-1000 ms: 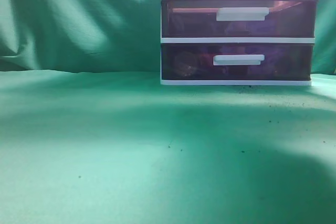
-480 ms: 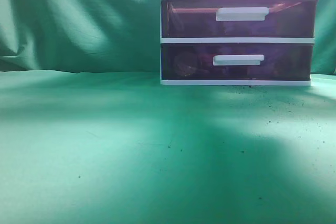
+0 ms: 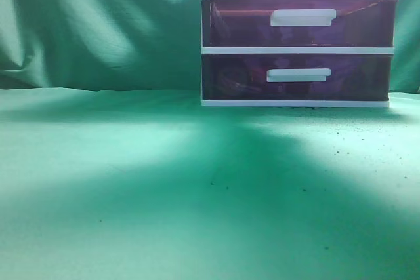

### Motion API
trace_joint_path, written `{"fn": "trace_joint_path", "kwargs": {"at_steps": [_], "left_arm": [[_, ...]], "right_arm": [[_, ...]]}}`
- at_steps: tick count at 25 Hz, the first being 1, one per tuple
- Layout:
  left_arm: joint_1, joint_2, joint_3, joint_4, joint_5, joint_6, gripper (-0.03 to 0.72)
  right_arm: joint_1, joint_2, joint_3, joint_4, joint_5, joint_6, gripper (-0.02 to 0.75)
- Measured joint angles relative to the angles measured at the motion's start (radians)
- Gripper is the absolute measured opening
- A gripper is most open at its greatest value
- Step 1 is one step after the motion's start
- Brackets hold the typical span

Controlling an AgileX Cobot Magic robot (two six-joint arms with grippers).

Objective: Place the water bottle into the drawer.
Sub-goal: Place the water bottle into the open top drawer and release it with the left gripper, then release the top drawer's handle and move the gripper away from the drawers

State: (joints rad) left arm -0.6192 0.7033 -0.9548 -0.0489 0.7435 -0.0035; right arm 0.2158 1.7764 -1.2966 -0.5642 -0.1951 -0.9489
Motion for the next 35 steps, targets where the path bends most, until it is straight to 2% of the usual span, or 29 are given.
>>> {"fn": "trace_joint_path", "kwargs": {"at_steps": [5,13,15,20,22,23,25,26,31,35], "left_arm": [[0.000,-0.115,0.029,-0.021,-0.018,-0.002,0.000],[0.000,-0.122,0.030,-0.050,-0.018,-0.002,0.000],[0.000,-0.122,0.030,-0.052,-0.018,-0.002,0.000],[0.000,-0.122,0.030,-0.050,-0.018,-0.002,0.000],[0.000,-0.122,0.030,-0.048,-0.018,-0.002,0.000],[0.000,-0.122,0.030,-0.048,-0.018,-0.002,0.000],[0.000,-0.122,0.030,-0.047,-0.018,-0.002,0.000],[0.000,-0.122,0.030,-0.046,-0.017,-0.002,0.000],[0.000,-0.122,0.030,-0.043,-0.001,0.007,0.000],[0.000,-0.122,0.030,-0.038,0.009,0.017,0.000]], "right_arm": [[-0.007,0.054,-0.056,0.025,-0.024,-0.014,0.083],[-0.008,0.073,-0.069,0.060,-0.051,0.002,0.083],[-0.008,0.073,-0.069,0.076,-0.056,0.045,0.162],[-0.010,0.075,-0.077,0.090,-0.057,0.132,0.453],[-0.007,0.079,-0.077,0.085,-0.043,0.147,0.541],[-0.007,0.081,-0.077,0.083,-0.041,0.161,0.558],[0.005,0.081,-0.077,0.083,-0.028,0.188,0.541],[0.013,0.081,-0.077,0.090,-0.021,0.200,0.574],[0.066,0.081,-0.082,0.104,0.011,0.216,0.565],[0.098,0.070,-0.086,0.110,0.109,0.231,0.565]]}}
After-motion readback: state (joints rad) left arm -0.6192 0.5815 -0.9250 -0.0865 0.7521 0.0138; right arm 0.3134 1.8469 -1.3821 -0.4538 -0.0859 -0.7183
